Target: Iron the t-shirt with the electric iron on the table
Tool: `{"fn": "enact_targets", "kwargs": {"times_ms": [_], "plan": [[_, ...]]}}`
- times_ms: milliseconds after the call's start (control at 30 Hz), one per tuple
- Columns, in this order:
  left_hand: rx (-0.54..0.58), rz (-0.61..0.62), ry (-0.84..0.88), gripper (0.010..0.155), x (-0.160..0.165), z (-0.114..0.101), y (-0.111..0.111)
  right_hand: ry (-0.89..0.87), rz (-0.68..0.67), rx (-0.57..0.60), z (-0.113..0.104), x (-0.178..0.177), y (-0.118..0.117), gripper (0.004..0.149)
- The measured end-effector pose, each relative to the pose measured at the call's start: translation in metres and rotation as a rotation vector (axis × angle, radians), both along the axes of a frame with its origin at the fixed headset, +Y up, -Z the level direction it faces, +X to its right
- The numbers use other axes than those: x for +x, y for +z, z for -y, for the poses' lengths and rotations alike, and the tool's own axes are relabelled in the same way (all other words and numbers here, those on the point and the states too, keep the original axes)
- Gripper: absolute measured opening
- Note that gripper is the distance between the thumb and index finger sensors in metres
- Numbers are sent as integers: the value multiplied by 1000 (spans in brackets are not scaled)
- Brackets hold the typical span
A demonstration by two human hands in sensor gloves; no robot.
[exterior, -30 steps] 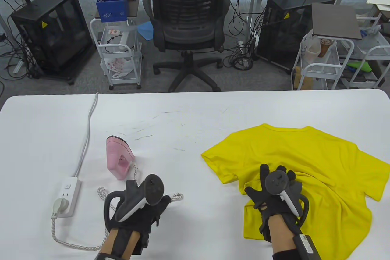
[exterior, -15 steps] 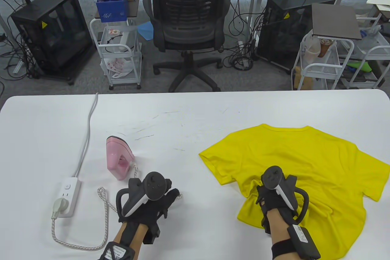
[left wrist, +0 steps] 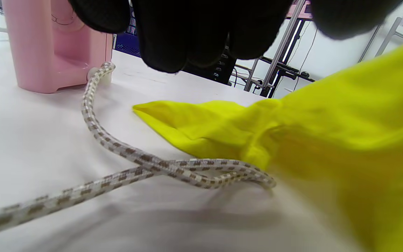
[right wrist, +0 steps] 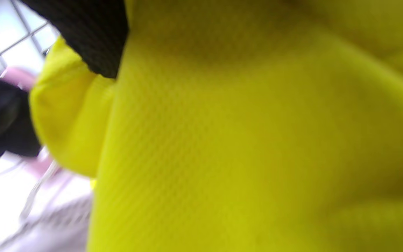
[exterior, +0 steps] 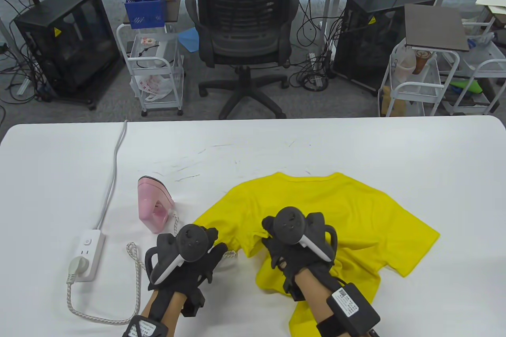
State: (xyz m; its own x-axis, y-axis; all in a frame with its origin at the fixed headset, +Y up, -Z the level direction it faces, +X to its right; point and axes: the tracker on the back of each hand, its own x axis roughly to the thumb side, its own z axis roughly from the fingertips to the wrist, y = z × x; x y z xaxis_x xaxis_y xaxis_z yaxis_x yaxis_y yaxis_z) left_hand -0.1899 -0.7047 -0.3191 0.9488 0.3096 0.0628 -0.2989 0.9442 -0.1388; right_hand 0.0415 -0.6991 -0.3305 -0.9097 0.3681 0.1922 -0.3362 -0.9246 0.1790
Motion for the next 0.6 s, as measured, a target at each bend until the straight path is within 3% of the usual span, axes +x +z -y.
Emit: {"fn": "enact_targets", "kwargs": {"times_ms": [67,167,267,367,467,600], "plan": [[-16,0,-3,64,1,4,-2,34,-67,-74,26,-15,7,51],[-38,13,-43,66,6,11,-5,65,-172,-455,65,-26,13,66],[-60,32,-69,67,14,17,-9,7,-173,-422,50,-22,15,72],[-111,2,-60,65,21,23,-14,-74,-217,-663,34,-6,14,73],[-133,-2,-67,64,28,20,-22,-224,-170,-578,12,25,0,69],[-152,1,-119,61,44,15,-39,-313,106,-407,0,87,-24,66]]}}
